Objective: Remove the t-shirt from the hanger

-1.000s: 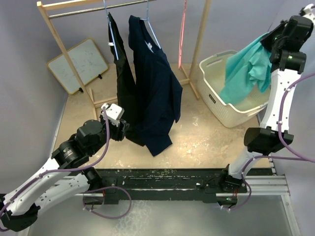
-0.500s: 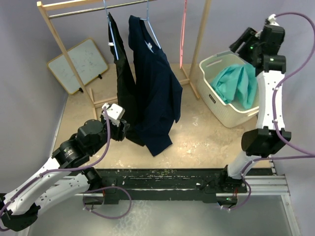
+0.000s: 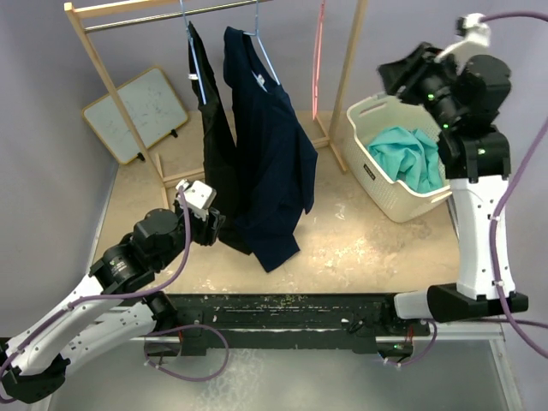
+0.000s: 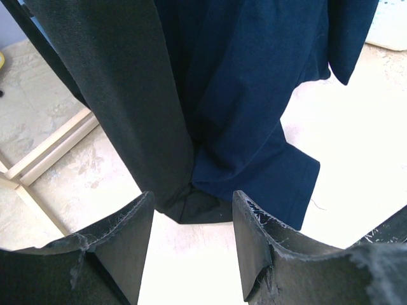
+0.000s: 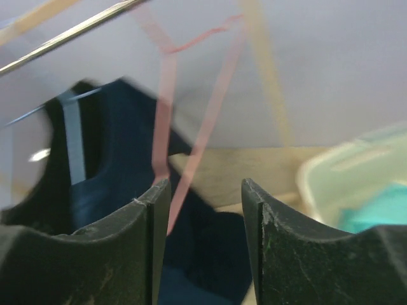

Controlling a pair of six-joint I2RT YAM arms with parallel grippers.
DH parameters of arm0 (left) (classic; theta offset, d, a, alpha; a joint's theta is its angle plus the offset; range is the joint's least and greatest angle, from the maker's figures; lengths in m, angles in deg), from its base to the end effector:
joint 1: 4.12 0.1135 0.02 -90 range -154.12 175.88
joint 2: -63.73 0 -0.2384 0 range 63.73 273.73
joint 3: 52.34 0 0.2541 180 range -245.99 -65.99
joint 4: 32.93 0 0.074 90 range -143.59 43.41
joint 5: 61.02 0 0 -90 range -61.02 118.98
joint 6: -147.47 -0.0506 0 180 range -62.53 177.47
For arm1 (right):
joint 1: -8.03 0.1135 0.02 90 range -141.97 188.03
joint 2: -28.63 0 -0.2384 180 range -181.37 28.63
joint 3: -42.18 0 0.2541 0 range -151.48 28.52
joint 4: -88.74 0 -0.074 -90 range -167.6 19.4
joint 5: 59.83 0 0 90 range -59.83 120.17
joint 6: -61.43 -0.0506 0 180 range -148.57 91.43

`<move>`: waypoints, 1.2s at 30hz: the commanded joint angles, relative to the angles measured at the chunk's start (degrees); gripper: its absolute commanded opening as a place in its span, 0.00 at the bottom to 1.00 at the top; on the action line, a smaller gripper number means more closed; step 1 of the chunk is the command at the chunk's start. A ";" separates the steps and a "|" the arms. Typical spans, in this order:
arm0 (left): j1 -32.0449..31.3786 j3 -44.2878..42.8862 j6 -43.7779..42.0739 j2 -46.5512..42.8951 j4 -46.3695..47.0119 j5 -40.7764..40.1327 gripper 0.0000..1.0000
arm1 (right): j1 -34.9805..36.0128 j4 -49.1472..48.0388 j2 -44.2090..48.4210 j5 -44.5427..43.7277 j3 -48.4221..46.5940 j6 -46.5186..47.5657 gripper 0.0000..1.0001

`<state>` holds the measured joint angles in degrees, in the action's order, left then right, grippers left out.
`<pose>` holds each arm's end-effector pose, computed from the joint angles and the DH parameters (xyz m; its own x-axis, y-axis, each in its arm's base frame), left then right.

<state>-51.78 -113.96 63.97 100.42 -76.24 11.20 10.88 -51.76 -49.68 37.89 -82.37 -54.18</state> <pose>0.1294 -0.1191 0.3245 -0.2686 0.1347 -0.9538 0.4814 0.8764 -0.0118 0.2701 0.0202 0.5450 0.0268 0.4302 -0.9023 -0.2152 0.8840 0.4150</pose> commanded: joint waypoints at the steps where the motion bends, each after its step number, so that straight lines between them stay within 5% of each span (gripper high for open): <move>1: -0.04 -0.20 0.79 -0.25 1.71 -0.05 0.56 | 12.91 -3.24 -2.55 5.84 -9.36 5.43 0.47; 10: -0.05 -1.27 0.71 -5.95 0.91 0.63 0.55 | 32.07 12.47 -19.59 -5.29 -31.90 15.13 0.46; 16: -0.05 0.68 0.00 -12.23 3.07 -0.78 0.55 | 32.96 11.22 -26.01 -9.23 -35.97 16.81 0.46; 27: -0.04 -0.26 -0.09 -8.23 2.22 -0.31 0.55 | 32.96 7.47 -31.65 -14.06 -37.95 17.96 0.41; 36: -0.05 -0.07 -0.02 -8.85 2.31 -1.20 0.54 | 33.01 3.31 -32.08 -15.44 -36.46 18.03 0.08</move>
<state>-51.78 -113.87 63.92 91.72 -75.41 10.61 43.76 -43.41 -82.68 24.52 -117.60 -36.76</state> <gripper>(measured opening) 0.547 0.151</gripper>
